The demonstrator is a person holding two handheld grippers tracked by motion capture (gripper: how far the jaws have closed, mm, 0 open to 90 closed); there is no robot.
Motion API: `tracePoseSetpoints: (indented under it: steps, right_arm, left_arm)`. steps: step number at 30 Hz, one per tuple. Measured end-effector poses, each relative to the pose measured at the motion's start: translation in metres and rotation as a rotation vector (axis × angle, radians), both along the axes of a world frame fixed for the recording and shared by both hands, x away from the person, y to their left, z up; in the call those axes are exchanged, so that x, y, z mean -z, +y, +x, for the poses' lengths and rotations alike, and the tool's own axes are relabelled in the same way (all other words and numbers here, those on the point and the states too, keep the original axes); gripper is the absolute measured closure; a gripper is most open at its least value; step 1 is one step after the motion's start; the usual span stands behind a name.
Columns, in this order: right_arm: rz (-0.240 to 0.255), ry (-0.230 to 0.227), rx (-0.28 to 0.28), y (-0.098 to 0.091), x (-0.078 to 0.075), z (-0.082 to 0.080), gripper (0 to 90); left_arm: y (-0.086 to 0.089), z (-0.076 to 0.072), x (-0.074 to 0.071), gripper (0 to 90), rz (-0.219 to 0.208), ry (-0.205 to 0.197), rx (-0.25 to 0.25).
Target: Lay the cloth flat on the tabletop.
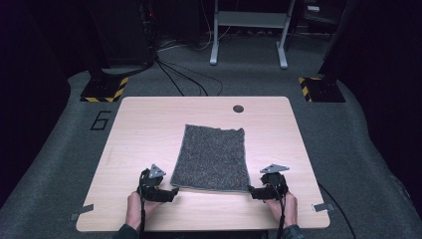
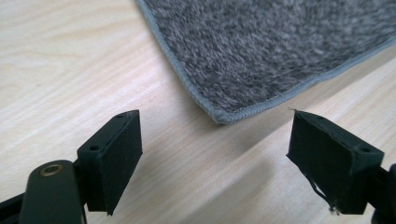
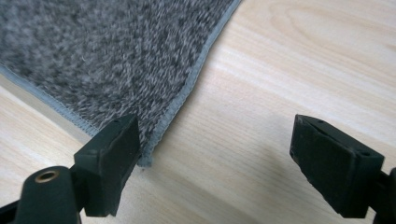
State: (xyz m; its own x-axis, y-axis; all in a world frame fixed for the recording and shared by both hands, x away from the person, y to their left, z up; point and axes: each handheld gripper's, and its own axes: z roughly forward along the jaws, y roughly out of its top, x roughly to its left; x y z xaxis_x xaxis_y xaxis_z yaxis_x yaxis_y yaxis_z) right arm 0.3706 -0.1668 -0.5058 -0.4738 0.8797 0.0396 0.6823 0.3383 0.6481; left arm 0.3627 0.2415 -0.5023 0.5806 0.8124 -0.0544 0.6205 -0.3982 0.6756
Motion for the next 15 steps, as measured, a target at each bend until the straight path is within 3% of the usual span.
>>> tracePoseSetpoints:
  steps: [1,4,6,9,12,15]
  right_arm:
    - [0.016,-0.01,-0.004,-0.002,-0.003,0.002,15.6]
    - [0.051,-0.022,0.004,-0.002,-0.013,0.013,15.6]
    - [0.05,-0.05,0.002,-0.001,-0.018,0.025,15.6]
    - [0.079,-0.047,0.029,0.003,-0.019,0.048,14.6]
    - [0.07,-0.048,0.045,0.007,-0.017,0.072,13.3]
    - [0.057,-0.021,0.076,0.015,-0.01,0.092,12.2]
  left_arm:
    - [0.0,0.002,-0.004,17.2,-0.024,-0.008,-0.02]
    - [0.004,0.018,-0.016,16.7,-0.025,-0.036,-0.034]
    - [0.004,0.038,-0.021,16.1,-0.019,-0.033,-0.053]
    - [0.001,0.069,-0.018,15.2,-0.017,-0.03,-0.079]
    - [-0.006,0.092,-0.014,15.3,-0.013,-0.022,-0.099]
    - [-0.013,0.106,-0.008,15.5,0.037,-0.008,-0.081]
